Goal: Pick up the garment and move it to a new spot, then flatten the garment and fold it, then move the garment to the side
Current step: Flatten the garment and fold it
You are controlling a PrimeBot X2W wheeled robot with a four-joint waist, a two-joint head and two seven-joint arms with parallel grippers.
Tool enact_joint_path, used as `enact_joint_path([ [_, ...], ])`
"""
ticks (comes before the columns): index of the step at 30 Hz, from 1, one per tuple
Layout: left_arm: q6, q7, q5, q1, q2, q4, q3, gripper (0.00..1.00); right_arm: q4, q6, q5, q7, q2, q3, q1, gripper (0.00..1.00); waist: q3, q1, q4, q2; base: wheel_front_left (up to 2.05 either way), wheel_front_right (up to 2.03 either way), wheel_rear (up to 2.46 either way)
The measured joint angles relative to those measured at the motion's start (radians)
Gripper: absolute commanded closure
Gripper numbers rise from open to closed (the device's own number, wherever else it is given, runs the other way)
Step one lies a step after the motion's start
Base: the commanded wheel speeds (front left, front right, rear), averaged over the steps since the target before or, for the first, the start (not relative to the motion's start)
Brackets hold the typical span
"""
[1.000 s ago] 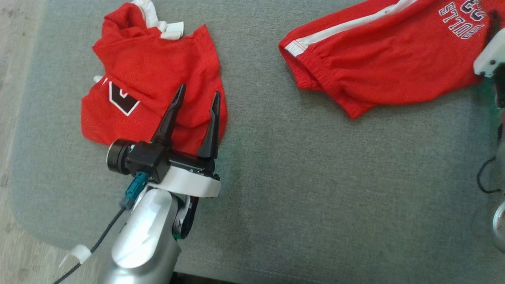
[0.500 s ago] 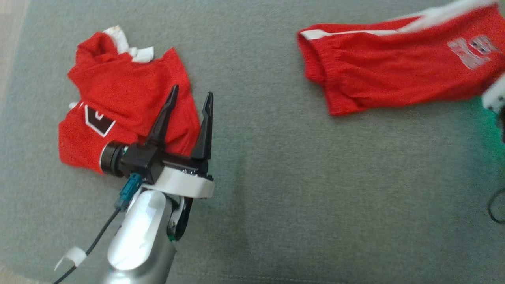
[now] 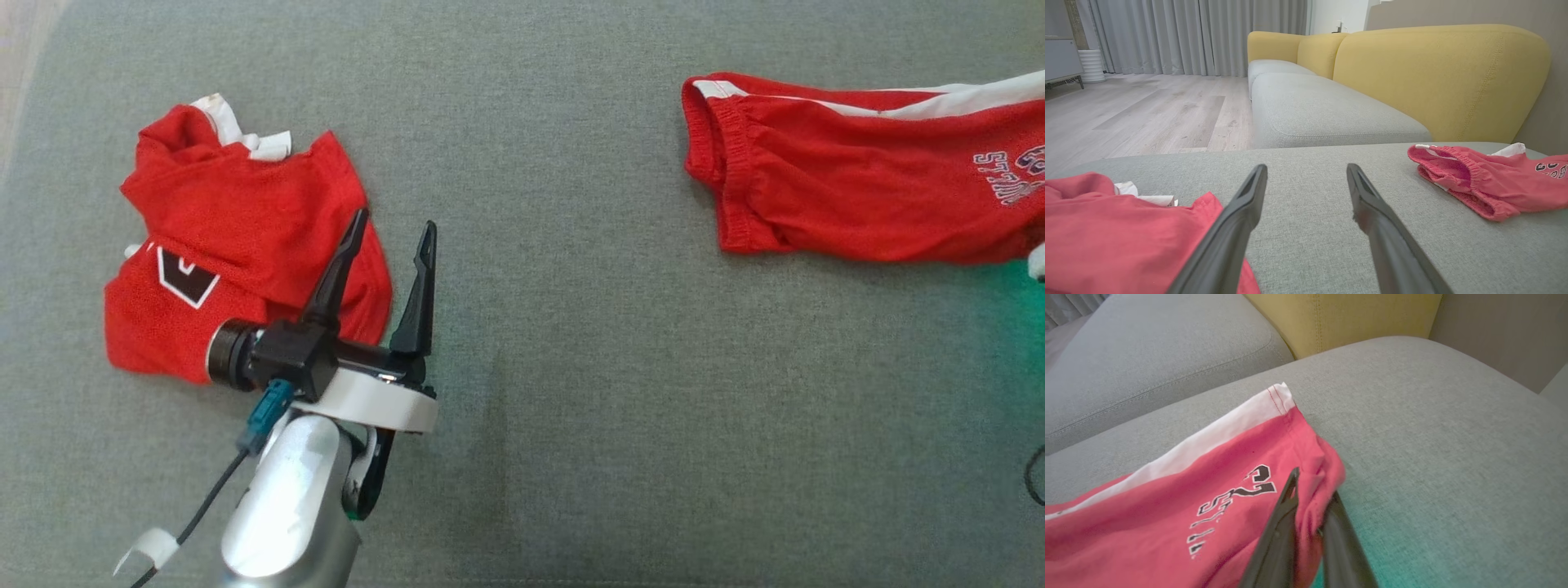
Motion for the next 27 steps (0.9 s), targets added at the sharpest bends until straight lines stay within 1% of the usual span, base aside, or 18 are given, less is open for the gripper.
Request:
enact_joint_path([
  [3, -0.007, 0.000, 0.000, 0.000, 0.000, 0.005, 0.002, 0.00, -0.010, 0.000, 0.013, -0.022, 0.018, 0.022, 0.000, 1.00, -0.008, 0.0001, 0.003, 0.0000, 0.00, 0.00, 0.00],
  [7, -0.007, 0.000, 0.006, 0.006, 0.000, 0.009, 0.005, 0.00, -0.025, 0.000, 0.058, -0.056, 0.071, 0.084, -0.001, 1.00, -0.030, 0.0000, 0.005, 0.0000, 0.00, 0.00, 0.00],
  [10, -0.007, 0.000, 0.006, 0.023, 0.000, 0.011, 0.008, 0.00, -0.054, 0.000, 0.120, -0.077, 0.118, 0.153, -0.002, 1.00, -0.050, 0.0000, 0.006, 0.0000, 0.00, 0.00, 0.00],
  [12, -0.007, 0.000, 0.006, 0.034, 0.000, 0.012, 0.011, 0.00, -0.084, 0.000, 0.183, -0.078, 0.151, 0.202, -0.002, 1.00, -0.064, 0.0000, 0.007, 0.0000, 0.00, 0.00, 0.00],
  [16, -0.007, 0.000, 0.006, 0.042, 0.000, 0.016, 0.013, 0.00, -0.176, 0.000, 0.303, -0.077, 0.201, 0.348, 0.000, 1.00, -0.090, 0.0000, 0.014, 0.0000, 0.00, 0.00, 0.00],
  [19, -0.008, 0.000, 0.006, 0.045, 0.000, 0.017, 0.013, 0.00, -0.269, 0.000, 0.401, -0.064, 0.220, 0.464, 0.014, 1.00, -0.107, 0.0000, 0.027, 0.0000, 0.00, 0.00, 0.00],
  [20, -0.007, 0.000, 0.006, 0.051, 0.000, 0.020, 0.013, 0.00, -0.329, 0.000, 0.462, -0.049, 0.223, 0.535, 0.044, 1.00, -0.118, 0.0000, 0.037, 0.0000, 0.00, 0.00, 0.00],
  [22, -0.007, 0.000, 0.006, 0.067, 0.000, 0.024, 0.013, 0.00, -0.376, 0.000, 0.516, -0.032, 0.221, 0.601, 0.090, 1.00, -0.126, 0.0000, 0.049, 0.0000, 0.00, 0.00, 0.00],
  [25, -0.007, 0.000, 0.006, 0.088, 0.000, 0.031, 0.015, 0.00, -0.411, 0.000, 0.574, -0.003, 0.216, 0.687, 0.154, 1.00, -0.136, 0.0000, 0.066, 0.0000, 0.00, 0.00, 0.00],
  [27, -0.007, 0.000, 0.006, 0.094, 0.000, 0.031, 0.017, 0.00, -0.422, 0.000, 0.587, 0.018, 0.206, 0.753, 0.185, 1.00, -0.141, 0.0000, 0.076, 0.0000, 0.00, 0.00, 0.00],
])
